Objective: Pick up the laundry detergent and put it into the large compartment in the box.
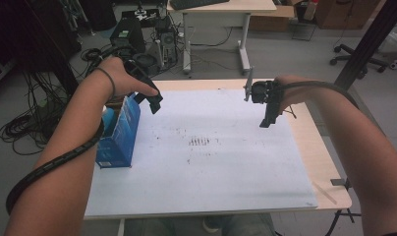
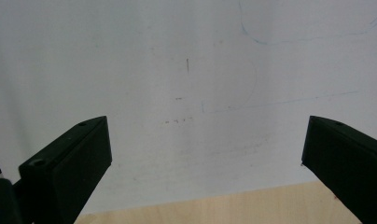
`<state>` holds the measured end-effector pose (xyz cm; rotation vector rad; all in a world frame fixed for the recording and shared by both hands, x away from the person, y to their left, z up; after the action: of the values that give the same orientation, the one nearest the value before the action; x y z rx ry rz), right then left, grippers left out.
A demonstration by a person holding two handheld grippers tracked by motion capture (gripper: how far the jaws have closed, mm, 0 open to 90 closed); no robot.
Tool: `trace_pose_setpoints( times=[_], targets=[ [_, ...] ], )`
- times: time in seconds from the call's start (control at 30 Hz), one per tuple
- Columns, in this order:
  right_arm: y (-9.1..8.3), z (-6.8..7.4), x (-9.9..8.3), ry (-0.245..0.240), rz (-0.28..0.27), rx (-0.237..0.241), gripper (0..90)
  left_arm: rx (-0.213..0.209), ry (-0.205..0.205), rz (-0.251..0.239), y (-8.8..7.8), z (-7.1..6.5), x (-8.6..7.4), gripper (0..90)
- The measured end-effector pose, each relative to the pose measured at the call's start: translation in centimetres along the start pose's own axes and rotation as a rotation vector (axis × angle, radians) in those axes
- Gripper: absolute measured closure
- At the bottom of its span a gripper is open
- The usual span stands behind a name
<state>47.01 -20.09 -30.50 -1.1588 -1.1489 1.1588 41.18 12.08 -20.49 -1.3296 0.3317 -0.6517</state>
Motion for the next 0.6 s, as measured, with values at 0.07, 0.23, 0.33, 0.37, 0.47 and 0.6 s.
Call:
trace_pose_setpoints(
  times=[0.07,0.23,0.33,0.37,0.47,0.6],
  targets=[
    [-0.1,0.1,0.0,0.0,0.001,0.0,1.2,0.0,0.032,-0.038,-0.3,-0.6,0.4,6.6],
    [-0.2,0.2,0.0,0.002,0.004,0.0,1.1,-0.011,0.126,-0.059,-0.6,-1.9,1.0,6.5],
    [-0.2,0.2,0.0,0.001,0.003,0.002,1.1,-0.008,0.18,-0.063,-0.6,-2.8,1.4,6.2],
    [-0.3,0.2,0.0,-0.002,0.004,0.0,1.0,-0.005,0.205,-0.073,-0.5,-3.2,1.6,6.3],
    [-0.3,0.3,-0.1,0.001,0.003,0.001,0.9,-0.013,0.272,-0.099,-0.4,-4.1,2.0,6.3],
    [-0.3,0.3,-0.2,0.002,0.004,0.003,0.9,-0.025,0.327,-0.091,0.1,-5.2,2.5,6.3]
  ],
)
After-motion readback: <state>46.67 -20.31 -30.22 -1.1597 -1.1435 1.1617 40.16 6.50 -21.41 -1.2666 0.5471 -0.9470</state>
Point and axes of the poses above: each handheld gripper's, and its own axes: y roughly forward along the jaws, x roughly out of its top, z roughly to its left, the point moved 3 cm from there along y, roughly forward along the jaws, and after that the axes turned 9 degrees about x, right-handed, at the moved point
